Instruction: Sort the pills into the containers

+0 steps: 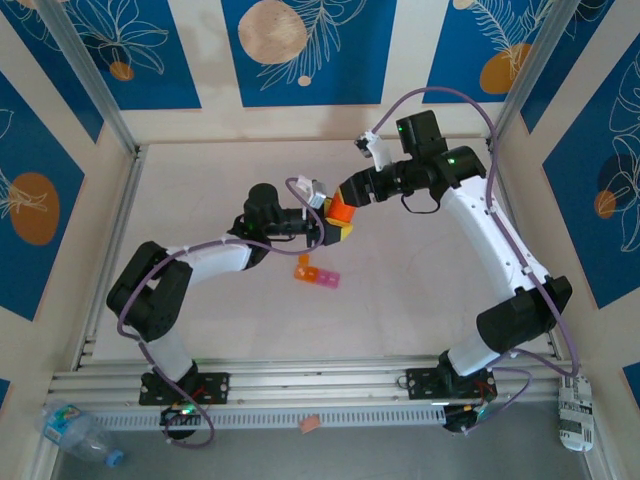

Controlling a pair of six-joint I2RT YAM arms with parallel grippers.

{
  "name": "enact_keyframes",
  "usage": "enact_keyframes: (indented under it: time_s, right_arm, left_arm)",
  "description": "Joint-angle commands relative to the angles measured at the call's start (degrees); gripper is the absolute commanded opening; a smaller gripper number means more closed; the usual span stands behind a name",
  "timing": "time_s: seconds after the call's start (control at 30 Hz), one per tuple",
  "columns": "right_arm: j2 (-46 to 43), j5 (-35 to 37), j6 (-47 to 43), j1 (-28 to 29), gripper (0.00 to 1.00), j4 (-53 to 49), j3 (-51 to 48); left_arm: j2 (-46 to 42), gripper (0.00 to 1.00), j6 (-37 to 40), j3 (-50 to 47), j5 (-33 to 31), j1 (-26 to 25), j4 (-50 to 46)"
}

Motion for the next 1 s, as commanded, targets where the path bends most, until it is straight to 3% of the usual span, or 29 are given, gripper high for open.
enact_keyframes:
  time_s: [0.0, 0.1, 0.27, 0.37, 0.5, 0.6, 0.97]
  right_arm:
    - [0.6, -1.4, -0.5, 0.5, 0.55, -1.3, 0.8]
    - [1.0, -2.1, -0.2, 0.9, 0.44, -1.4, 0.4]
    - [0.0, -0.1, 4.4, 2.3, 0.38, 1.2, -3.1]
    - [-1.4, 3.6, 11.3, 3.7, 0.38, 4.7, -7.2]
    - [-2.7, 14.0, 22.6, 7.0, 0.38, 8.0, -12.2]
    - [-3.6, 17.8, 27.9, 8.7, 0.38, 11.3, -15.6]
    - [-2.4, 15.2, 27.0, 6.9, 0.47, 8.7, -10.3]
  left_arm:
    - [0.2, 0.00, -0.2, 2.2, 2.1, 0.4, 2.5]
    - [0.2, 0.00, -0.3, 2.4, 2.1, 0.3, 2.5]
    - [-0.3, 0.00, 0.1, 2.7, 0.1, 0.3, 2.1]
    - [-1.9, 0.00, 2.4, 2.0, -4.1, 0.2, 1.0]
    - [-4.7, 0.00, 7.6, 0.3, -11.9, -0.4, -0.4]
    - [-5.4, 0.00, 9.4, -0.3, -14.1, -0.5, -0.7]
    - [-3.4, 0.00, 8.3, -0.5, -12.7, -0.7, 0.3]
